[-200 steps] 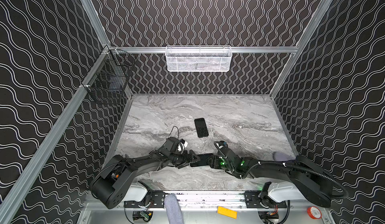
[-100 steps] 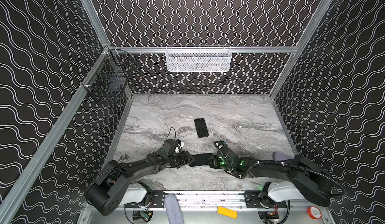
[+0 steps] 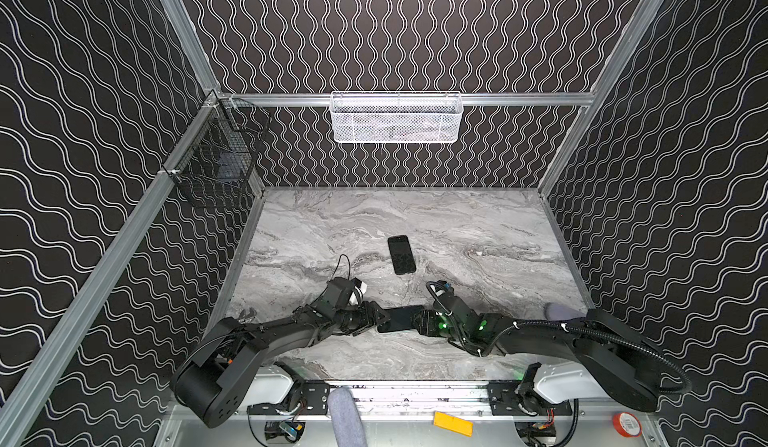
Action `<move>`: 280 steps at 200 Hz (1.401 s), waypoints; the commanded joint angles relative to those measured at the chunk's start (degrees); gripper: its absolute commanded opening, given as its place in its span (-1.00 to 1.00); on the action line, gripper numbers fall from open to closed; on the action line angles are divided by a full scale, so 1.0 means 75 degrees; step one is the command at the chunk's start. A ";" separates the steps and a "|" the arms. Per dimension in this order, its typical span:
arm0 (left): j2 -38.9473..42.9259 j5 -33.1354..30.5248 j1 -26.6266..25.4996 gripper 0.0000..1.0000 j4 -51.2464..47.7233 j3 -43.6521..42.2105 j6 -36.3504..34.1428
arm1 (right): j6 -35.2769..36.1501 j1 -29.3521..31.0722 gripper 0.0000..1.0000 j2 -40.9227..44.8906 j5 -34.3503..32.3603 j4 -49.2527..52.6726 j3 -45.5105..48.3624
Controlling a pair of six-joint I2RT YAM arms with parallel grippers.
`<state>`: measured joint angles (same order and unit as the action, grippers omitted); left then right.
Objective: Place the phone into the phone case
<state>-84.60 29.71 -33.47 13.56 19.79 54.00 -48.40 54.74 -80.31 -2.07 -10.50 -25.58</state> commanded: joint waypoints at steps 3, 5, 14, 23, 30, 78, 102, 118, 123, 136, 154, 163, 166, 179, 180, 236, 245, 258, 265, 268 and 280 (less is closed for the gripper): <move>-0.0203 0.0375 -0.0001 0.35 0.1159 -0.0105 0.0155 | -0.0138 0.0020 0.19 -0.0178 0.0397 0.1143 0.0071; -0.0213 0.0415 0.0004 0.35 0.1292 -0.0112 0.0164 | -0.0137 0.0018 0.19 -0.0175 0.0394 0.1143 0.0071; -0.0313 0.0541 0.0005 0.36 0.1578 -0.0163 0.0180 | -0.0132 0.0014 0.18 -0.0216 0.0420 0.1121 0.0068; -0.0390 0.0652 -0.0001 0.36 0.1847 -0.0217 0.0206 | -0.0122 0.0014 0.19 -0.0259 0.0431 0.1122 0.0054; -0.0424 0.0718 0.0004 0.36 0.1986 -0.0245 0.0224 | -0.0115 0.0014 0.18 -0.0292 0.0450 0.1109 0.0031; -0.0297 0.0947 -0.0002 0.36 0.2470 -0.0339 0.0200 | -0.0097 0.0014 0.19 -0.0529 0.0575 0.1034 -0.0033; -0.0257 0.1032 -0.0001 0.33 0.2794 -0.0415 0.0264 | -0.0097 0.0017 0.18 -0.0622 0.0614 0.0980 -0.0034; -0.0263 0.1085 -0.0002 0.28 0.3071 -0.0479 0.0342 | -0.0097 0.0017 0.18 -0.0690 0.0668 0.0945 -0.0046; -0.0258 0.1109 -0.0002 0.28 0.3205 -0.0520 0.0384 | -0.0100 0.0014 0.18 -0.0717 0.0691 0.0939 -0.0046; -0.0252 0.1167 -0.0002 0.26 0.3419 -0.0562 0.0423 | -0.0088 0.0008 0.18 -0.0787 0.0714 0.0919 -0.0054; -0.0187 0.1169 0.0010 0.24 0.3613 -0.0625 0.0474 | -0.0084 0.0017 0.18 -0.0843 0.0755 0.0873 -0.0046; -0.0122 0.1165 0.0010 0.24 0.3629 -0.0635 0.0485 | -0.0078 0.0017 0.18 -0.0844 0.0768 0.0855 -0.0035; -0.0104 0.1160 0.0010 0.24 0.3639 -0.0635 0.0479 | -0.0085 0.0020 0.18 -0.0843 0.0768 0.0852 -0.0034; -0.0014 0.1153 0.0010 0.23 0.3726 -0.0670 0.0493 | -0.0085 0.0014 0.18 -0.0856 0.0808 0.0824 -0.0012; -0.0010 0.1156 0.0010 0.23 0.3730 -0.0670 0.0491 | -0.0085 0.0014 0.18 -0.0857 0.0817 0.0825 -0.0011; 0.0079 0.1140 0.0039 0.20 0.4167 -0.0747 0.0613 | -0.0036 0.0014 0.17 -0.0795 0.0940 0.0738 0.0059; -0.0007 0.1159 0.0040 0.20 0.4456 -0.0804 0.0699 | -0.0030 0.0013 0.17 -0.0776 0.0965 0.0693 0.0081; -0.0130 0.1165 0.0034 0.17 0.4896 -0.0888 0.0830 | -0.0038 0.0015 0.17 -0.0776 0.0990 0.0648 0.0106; -0.0200 0.1159 0.0034 0.16 0.5153 -0.0932 0.0894 | -0.0039 0.0015 0.17 -0.0777 0.1001 0.0612 0.0127; -0.0239 0.1162 0.0034 0.16 0.5242 -0.0945 0.0924 | -0.0039 0.0014 0.17 -0.0782 0.1002 0.0606 0.0130; -0.0370 0.1184 0.0036 0.13 0.5636 -0.0997 0.1043 | -0.0050 0.0018 0.17 -0.0778 0.1014 0.0586 0.0130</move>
<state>-86.17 31.22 -32.95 34.96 12.36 59.20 -45.84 54.35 -84.93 -8.12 -17.34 -25.58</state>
